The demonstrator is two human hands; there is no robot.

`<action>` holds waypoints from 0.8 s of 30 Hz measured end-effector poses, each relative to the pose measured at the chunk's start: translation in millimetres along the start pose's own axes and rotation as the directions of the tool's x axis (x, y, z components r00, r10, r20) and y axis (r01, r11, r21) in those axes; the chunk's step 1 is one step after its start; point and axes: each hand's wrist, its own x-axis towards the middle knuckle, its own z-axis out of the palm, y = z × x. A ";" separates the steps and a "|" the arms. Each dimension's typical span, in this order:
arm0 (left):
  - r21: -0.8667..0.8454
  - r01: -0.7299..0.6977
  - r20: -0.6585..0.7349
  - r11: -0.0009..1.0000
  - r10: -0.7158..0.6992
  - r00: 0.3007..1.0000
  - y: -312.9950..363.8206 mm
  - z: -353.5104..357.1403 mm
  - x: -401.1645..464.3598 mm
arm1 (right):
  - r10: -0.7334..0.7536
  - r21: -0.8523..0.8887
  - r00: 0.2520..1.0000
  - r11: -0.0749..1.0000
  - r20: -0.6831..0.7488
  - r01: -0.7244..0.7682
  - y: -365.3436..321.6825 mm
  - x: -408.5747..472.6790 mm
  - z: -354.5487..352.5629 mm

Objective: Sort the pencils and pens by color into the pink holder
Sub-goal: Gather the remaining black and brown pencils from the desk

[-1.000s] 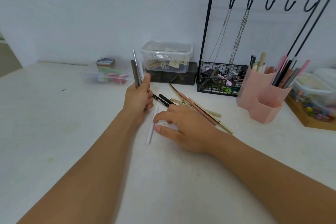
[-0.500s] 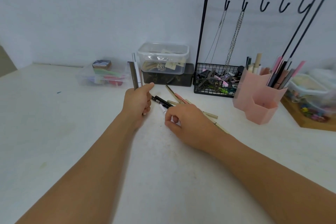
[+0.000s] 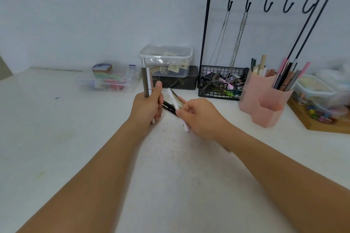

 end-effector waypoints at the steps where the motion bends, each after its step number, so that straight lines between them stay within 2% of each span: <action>1: -0.041 0.022 0.003 0.999 -0.022 1.000 1.9 1.0 -0.8 | 0.004 0.186 1.000 0.983 -0.018 -0.001 0.0 0.1 -1.5; 3: -0.104 0.039 0.053 0.994 -0.033 0.998 3.3 4.3 -3.7 | -0.022 0.397 0.998 0.917 -0.050 0.040 1.7 -0.2 -2.6; 10: -0.192 -0.025 0.257 0.981 0.075 0.964 -4.0 21.2 -14.1 | -0.221 0.309 0.951 0.908 -0.217 0.282 10.3 -1.8 12.3; 13: -0.182 0.009 0.219 0.983 0.032 0.975 -3.0 23.6 -15.1 | -0.234 0.319 0.942 0.897 -0.241 0.305 9.9 -2.7 15.2; 16: -0.191 0.031 0.104 0.981 -0.012 0.995 0.5 19.9 -9.3 | -0.197 0.369 0.960 0.893 -0.199 0.259 8.9 -2.5 17.0; 18: -0.215 -0.004 -0.009 0.977 0.002 1.000 1.7 10.4 -0.8 | -0.182 0.255 0.957 0.937 -0.224 0.238 11.0 -1.3 16.7; 20: -0.259 -0.005 -0.077 0.966 -0.015 0.997 3.2 -1.3 6.9 | -0.258 -0.007 0.946 0.965 -0.195 0.262 17.2 -0.7 14.4; 22: -0.308 -0.001 -0.125 0.952 -0.040 0.991 2.5 -11.9 12.3 | -0.378 -0.262 0.925 0.896 -0.026 0.359 20.6 -3.3 13.6; 24: -0.338 -0.003 -0.172 0.941 -0.059 0.983 1.9 -18.3 15.2 | -0.413 -0.394 0.906 0.820 0.093 0.414 19.9 -6.2 17.2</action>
